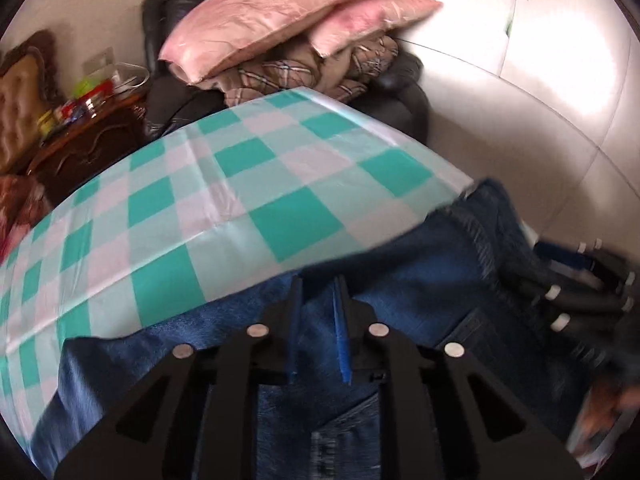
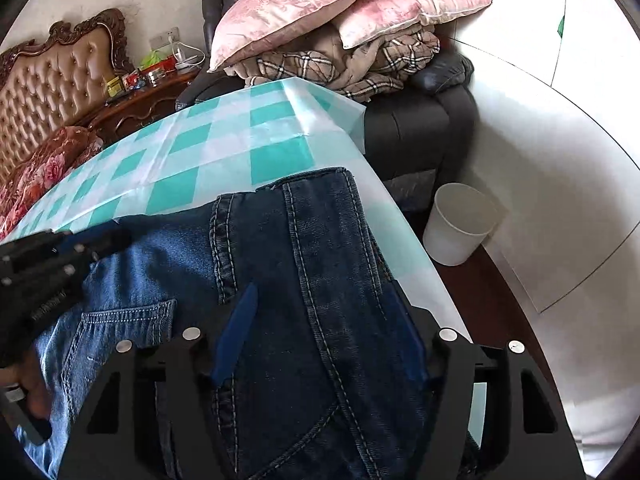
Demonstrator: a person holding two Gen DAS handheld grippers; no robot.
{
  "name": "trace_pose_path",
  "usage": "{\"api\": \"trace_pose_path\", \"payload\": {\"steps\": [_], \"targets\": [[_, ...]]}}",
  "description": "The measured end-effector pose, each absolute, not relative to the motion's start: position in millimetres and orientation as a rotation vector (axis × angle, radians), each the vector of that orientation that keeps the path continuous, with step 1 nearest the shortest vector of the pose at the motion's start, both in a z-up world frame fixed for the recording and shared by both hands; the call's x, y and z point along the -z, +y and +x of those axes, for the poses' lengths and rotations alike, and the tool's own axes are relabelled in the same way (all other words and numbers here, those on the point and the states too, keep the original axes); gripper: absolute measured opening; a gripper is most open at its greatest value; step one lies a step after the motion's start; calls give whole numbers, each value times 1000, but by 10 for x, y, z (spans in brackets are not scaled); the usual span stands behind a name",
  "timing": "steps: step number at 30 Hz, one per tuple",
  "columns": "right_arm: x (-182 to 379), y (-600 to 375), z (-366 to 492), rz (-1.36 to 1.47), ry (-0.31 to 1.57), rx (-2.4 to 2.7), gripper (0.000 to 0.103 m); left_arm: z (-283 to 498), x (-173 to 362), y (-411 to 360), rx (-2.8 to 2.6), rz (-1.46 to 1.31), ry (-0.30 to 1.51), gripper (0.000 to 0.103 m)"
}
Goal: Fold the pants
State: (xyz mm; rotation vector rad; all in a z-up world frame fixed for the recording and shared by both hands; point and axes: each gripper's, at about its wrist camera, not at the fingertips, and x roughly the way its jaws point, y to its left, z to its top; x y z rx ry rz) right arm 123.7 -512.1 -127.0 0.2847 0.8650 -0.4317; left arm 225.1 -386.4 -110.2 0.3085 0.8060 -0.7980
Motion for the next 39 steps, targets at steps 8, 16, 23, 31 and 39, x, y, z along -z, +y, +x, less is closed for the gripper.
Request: {"api": "trace_pose_path", "payload": {"steps": [8,16,23,31,39], "targets": [[1292,-5117,1236,277,865,449,67,2260,1193,-4290,864,278,884,43],[1310,-5102,1231,250,853,462,73,1985,1226,-3866,789,211,1013,80],[883,-5263,853,299,733,481,84,1430,767,-3275,575,316,700,101],[383,-5003,305,113,669,493,92,859,1030,-2430,545,166,770,67],[1031,-4004,622,35,874,323,78,809,1361,-1857,504,103,885,20]]}}
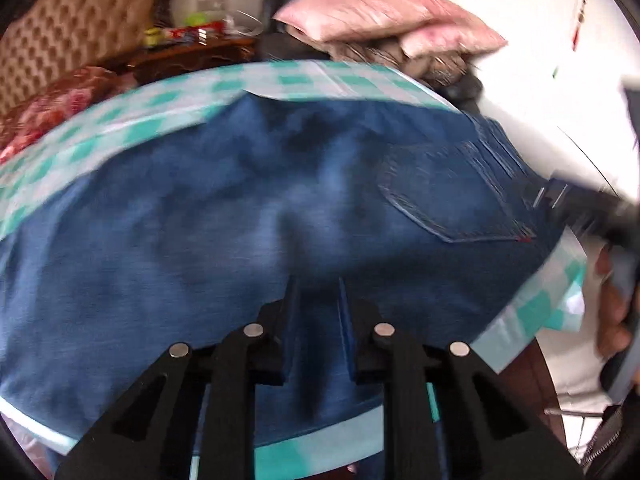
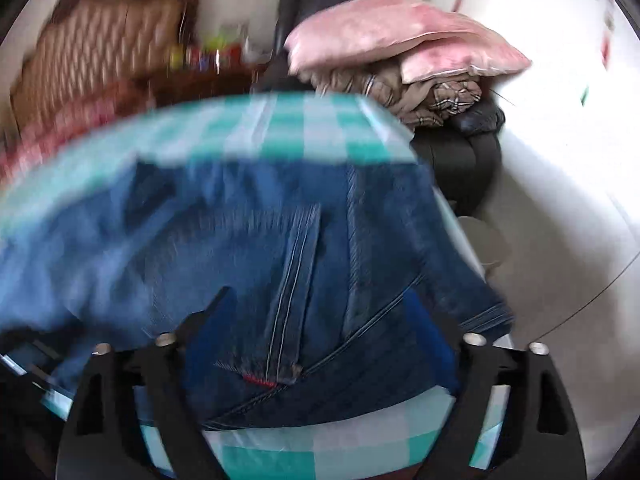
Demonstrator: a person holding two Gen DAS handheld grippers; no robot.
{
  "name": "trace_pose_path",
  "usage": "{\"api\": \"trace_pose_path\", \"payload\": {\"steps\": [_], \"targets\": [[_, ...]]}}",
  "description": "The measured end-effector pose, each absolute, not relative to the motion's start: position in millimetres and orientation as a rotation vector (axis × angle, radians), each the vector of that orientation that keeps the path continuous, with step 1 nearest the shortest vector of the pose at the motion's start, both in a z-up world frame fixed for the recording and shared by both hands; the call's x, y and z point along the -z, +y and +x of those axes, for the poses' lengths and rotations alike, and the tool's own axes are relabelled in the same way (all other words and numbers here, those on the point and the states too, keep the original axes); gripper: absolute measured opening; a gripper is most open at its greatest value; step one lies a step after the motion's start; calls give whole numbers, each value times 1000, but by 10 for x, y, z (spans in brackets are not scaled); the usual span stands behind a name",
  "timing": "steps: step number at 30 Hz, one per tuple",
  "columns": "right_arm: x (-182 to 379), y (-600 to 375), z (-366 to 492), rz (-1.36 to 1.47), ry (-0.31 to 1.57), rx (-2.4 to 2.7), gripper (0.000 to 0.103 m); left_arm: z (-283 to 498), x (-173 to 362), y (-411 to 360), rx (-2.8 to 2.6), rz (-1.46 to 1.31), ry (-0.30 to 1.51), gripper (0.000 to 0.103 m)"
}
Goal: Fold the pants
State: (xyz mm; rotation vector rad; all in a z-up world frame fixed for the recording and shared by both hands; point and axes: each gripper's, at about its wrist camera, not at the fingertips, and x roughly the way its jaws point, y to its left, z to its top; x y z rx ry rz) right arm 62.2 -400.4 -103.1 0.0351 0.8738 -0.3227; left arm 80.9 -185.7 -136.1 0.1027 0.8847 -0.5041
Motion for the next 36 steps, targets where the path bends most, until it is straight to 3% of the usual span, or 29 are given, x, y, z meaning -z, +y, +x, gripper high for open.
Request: {"api": "trace_pose_path", "payload": {"steps": [6,9,14,18,26,28,32,36], "targets": [[1225,-4127,607,59,924,325,82,542,1292,-1523,598,104,849,21],[1101,-3978,613,-9,941,365,76,401,1449,-1477,601,97,863,21],[881,-3372,546,-87,857,186,75,198,1460,-1375,642,127,797,22],[1276,-3085,478,-251,902,197,77,112,1457,-1250,654,125,785,32],[1269,-3200,518,-162,937,195,83,375,1456,-19,336,-73,773,39],[1266,-3215,568,-137,969,182,84,371,1569,309,289,-78,792,33],[1078,-3320,701,-118,941,178,84,260,1540,779,183,-44,813,45],[924,-3634,1029,-13,906,246,84,559,1352,1062,143,-37,791,44]]}}
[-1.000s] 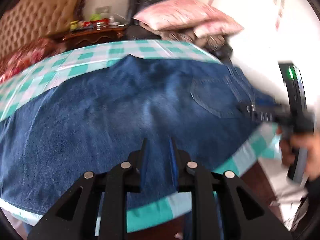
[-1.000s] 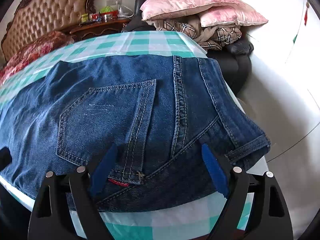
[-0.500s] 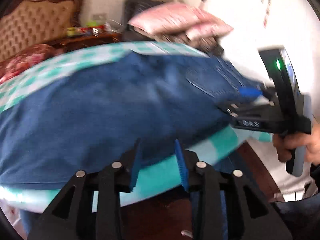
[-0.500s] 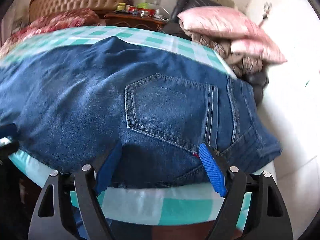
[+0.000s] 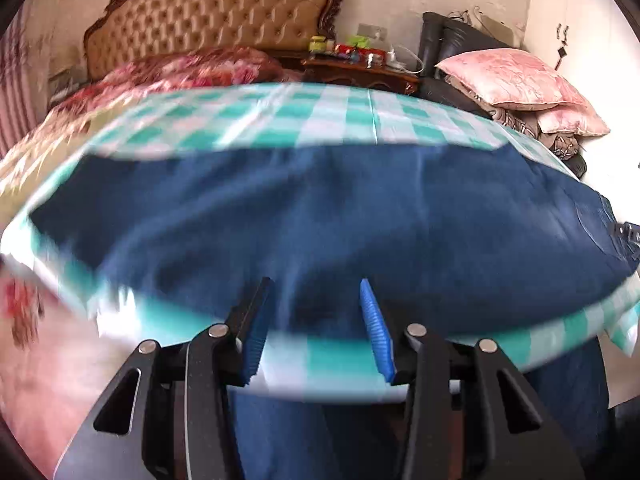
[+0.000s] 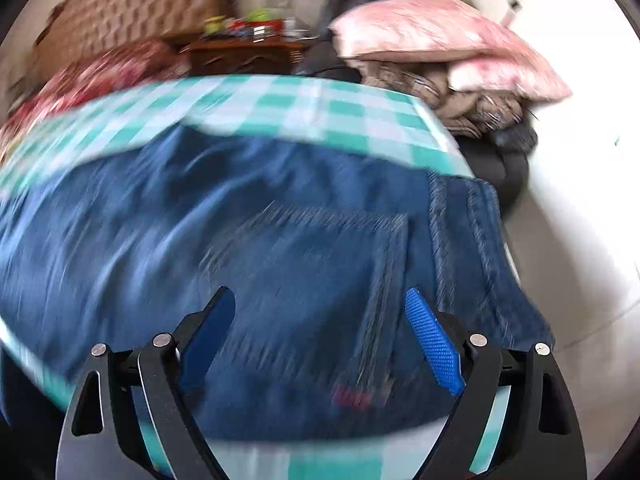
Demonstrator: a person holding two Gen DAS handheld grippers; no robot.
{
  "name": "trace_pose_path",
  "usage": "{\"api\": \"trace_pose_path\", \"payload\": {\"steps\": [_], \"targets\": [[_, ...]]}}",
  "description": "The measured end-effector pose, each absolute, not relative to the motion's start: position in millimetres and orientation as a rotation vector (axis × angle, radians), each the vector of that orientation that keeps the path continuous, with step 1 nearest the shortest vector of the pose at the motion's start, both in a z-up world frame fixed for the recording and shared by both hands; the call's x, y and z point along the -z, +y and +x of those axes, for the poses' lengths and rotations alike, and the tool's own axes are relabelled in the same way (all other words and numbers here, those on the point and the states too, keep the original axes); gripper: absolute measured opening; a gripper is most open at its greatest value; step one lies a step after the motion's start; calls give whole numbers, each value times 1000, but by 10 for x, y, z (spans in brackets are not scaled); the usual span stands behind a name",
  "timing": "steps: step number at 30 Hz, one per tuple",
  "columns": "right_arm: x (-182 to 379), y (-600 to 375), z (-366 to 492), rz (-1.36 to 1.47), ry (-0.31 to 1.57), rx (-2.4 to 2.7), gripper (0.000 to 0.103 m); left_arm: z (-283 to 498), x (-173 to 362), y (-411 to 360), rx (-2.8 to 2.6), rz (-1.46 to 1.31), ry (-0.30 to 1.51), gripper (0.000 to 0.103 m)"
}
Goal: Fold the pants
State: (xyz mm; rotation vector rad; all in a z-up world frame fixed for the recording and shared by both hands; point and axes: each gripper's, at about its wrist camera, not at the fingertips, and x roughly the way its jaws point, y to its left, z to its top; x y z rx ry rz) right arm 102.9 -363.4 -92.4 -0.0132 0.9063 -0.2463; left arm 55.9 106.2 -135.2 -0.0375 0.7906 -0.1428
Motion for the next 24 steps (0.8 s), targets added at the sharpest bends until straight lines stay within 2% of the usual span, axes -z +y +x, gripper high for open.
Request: {"api": "trace_pose_path", "payload": {"steps": [2,3,4,6,9,10,13,14,15,21,24], "targets": [[867,-3731,1250,-4,867,253,84,939,1242,1034,185,-22,762,41],[862,-3755,1410,-19,861,270,84,1149,1223,1004,188,3,759,31],[874,-3772,1549,-29,863,275,84,1446,1222,998,204,11,767,27],[920,-3840,1810,-21,858,252,83,1925,1336,1046,285,-68,844,28],[1106,-4014,2045,-63,913,319,83,2292,1490,1120,248,-1,905,28],[1173,-4101,2074,-62,934,340,83,2346,1525,1230,248,-16,907,22],[1232,-4156,2023,-90,921,307,83,2399,1543,1610,136,-2,910,25],[1248,-4136,2012,-112,921,307,83,2434,1565,1864,57,1,915,30],[1264,-4131,2013,-122,919,310,83,2460,1596,2086,-5,-3,916,44],[1283,-4125,2025,-133,915,320,83,2409,1440,3146,-289,5,873,43],[1280,-4110,2024,-135,913,321,84,2161,1177,3263,-294,-41,803,43]]}}
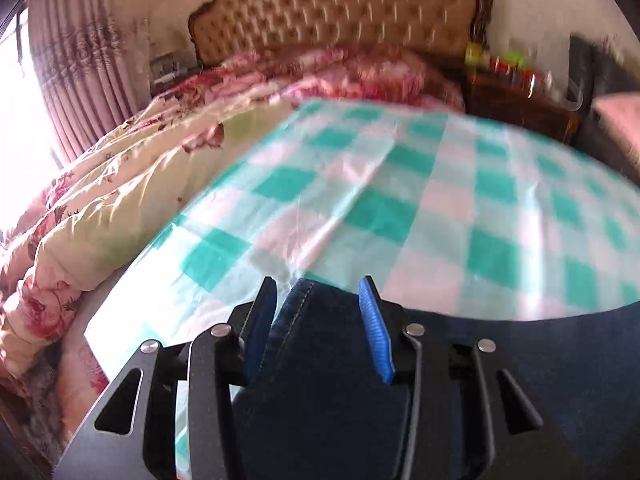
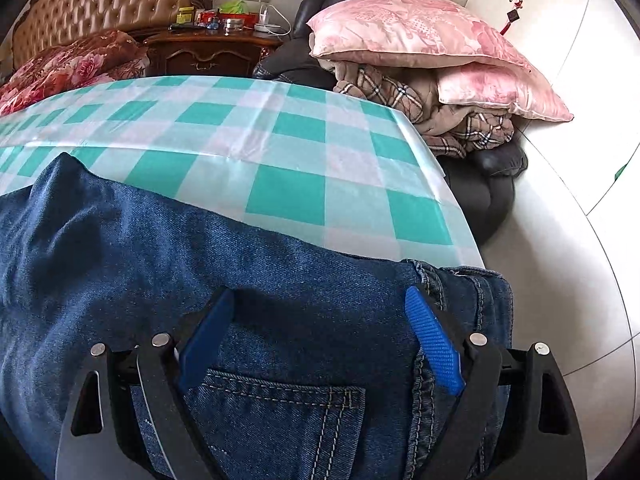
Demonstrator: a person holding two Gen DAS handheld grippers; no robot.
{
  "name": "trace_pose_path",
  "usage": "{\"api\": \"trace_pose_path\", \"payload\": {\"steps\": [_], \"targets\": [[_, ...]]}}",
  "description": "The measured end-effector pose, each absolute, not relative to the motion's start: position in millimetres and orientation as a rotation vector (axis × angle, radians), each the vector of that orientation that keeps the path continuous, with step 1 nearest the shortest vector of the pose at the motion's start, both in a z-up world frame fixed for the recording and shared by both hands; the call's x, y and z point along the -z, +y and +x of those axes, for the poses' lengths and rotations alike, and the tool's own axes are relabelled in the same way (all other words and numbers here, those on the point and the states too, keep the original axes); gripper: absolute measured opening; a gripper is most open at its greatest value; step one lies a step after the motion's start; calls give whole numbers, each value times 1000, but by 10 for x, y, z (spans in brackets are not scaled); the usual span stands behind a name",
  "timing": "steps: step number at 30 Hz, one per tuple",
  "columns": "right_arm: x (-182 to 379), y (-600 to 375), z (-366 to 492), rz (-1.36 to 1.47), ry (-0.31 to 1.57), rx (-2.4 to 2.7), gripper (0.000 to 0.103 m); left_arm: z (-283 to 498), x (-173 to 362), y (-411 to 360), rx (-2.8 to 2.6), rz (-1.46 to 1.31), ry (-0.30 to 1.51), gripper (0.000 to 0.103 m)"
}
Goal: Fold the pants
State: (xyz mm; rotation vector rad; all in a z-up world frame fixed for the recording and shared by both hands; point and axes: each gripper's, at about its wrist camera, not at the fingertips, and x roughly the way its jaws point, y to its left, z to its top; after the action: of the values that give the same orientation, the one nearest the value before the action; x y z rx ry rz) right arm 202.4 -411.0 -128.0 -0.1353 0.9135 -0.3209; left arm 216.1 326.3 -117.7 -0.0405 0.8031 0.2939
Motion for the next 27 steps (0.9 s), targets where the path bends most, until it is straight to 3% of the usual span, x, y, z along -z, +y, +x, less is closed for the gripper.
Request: {"api": "trace_pose_path", "payload": {"steps": [5,10,11,12,17,21,27], "targets": [[1211,-4092,1977,-128,905,355,83,1695,1179,2596,36,-71,812,43],[748,-3581,1489,-52,803,301,83,1315,1521,1927,161,21,884,46],[719,-3459,1406,-47,798,269,83,1294,1573,1954,119,35,882,52],[702,-3266,1281,-52,795,227,83,1279,1570,2018,59,33,872,64],[904,-2822,973,-80,847,212,83,1069,1351,2198,-39,-86,812,61],[1168,-2868,896,-60,938,264,74,880,1195,1627,163,-94,788,61],[1279,-2886,765,-56,937,285,74,793,1421,996,256,-45,856,61]]}}
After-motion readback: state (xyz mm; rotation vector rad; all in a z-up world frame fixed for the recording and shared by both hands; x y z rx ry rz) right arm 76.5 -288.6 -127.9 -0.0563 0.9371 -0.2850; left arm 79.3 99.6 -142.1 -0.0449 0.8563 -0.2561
